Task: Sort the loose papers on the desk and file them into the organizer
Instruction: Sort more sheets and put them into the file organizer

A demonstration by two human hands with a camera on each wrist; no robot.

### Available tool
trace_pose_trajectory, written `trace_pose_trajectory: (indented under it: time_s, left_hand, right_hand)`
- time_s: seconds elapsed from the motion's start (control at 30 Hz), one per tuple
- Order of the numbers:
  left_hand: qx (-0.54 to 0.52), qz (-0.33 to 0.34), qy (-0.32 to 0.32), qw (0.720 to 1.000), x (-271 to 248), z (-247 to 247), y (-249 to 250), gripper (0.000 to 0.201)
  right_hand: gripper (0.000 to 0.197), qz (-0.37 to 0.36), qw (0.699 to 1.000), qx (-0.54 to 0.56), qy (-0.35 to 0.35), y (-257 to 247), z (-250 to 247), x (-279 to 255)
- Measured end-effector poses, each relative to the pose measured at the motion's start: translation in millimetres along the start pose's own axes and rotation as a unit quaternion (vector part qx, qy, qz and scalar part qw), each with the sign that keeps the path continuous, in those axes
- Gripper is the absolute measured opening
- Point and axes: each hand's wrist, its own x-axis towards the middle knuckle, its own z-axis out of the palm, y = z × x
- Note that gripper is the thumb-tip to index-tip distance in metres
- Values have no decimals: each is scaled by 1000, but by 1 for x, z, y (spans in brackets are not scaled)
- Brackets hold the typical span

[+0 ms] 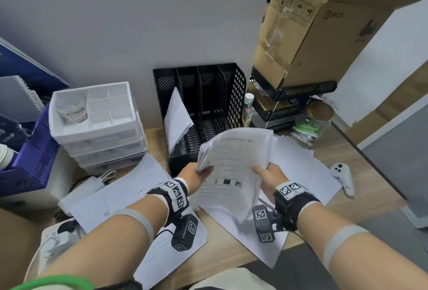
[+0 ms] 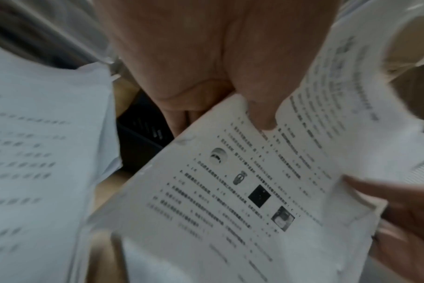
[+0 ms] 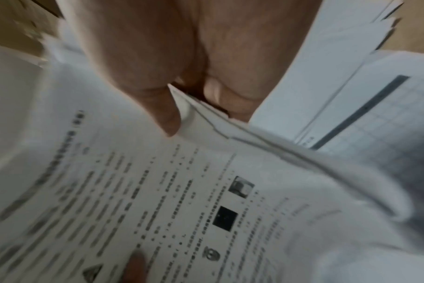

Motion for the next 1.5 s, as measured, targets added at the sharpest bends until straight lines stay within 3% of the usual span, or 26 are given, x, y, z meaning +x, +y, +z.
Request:
trace_pose_trajectory:
  time_s: [0.07,0.13,0.17,0.27,0.33,0.4,0.47,0.53,0.57,0.7,0.77,0.87,1.07,1.17,1.37,1.5]
  left_hand:
    - [-16,24,30,999,1,-6,14,27]
    - [3,60,69,996,0,-12,26,36]
    - [20,78,91,993,-1,-16,32,39]
    - [44,136,153,978,-8,-26,51,26]
    - [78,159,185,967,-15,-31,64,22]
    - [132,179,219,950,-18,-37,71,27]
    - [164,212,232,935,-18,-41,69,33]
    - [187,235,198,933,-14,-41,62,55]
    - [187,236,173,938,-12,-41,59,70]
    - [133,181,110,968,-3,-38,46,109]
    - [89,158,93,979,5,-33,39,121]
    - [44,135,109,984,20,-26,35,131]
    - [61,86,152,983,57,-19,32,143]
    - [89,49,165,981,76,-21,35,135]
    - [142,-51,227,962,115,-36,42,99]
    - [90,-85,213,969,128,-43,36,76]
  right_hand:
    - [37,-52,993,-70,82,-23,3,4]
    - [47,-114,971,-89,189,-49,8,-1]
    - [51,-136,973,-75,171,-63,14,-6]
    - [81,-139,987,2,-76,-105,37,-31]
    - [95,-149,977,-32,-150,-128,54,-40]
    - [86,-166,976,-61,-129,-148,67,-43]
    - [56,-177,977,-82,-90,-165,73,-40]
    - [22,-185,973,-130,-49,-179,72,-35]
    - [20,-184,972,-145,-34,-184,70,-32]
    - [40,-182,969,-165,-30,-202,62,-25]
    - [37,-185,969,-155,-55,-211,59,-25]
    - [30,-194,964,-160,-90,-222,57,-11]
    - [24,-185,955,-191,-129,-231,67,35]
    - [26,-198,950,-206,-130,-232,73,66]
    - [31,-227,954,-178,-78,-222,90,119]
    - [26,-237,954,-142,-118,-198,107,126]
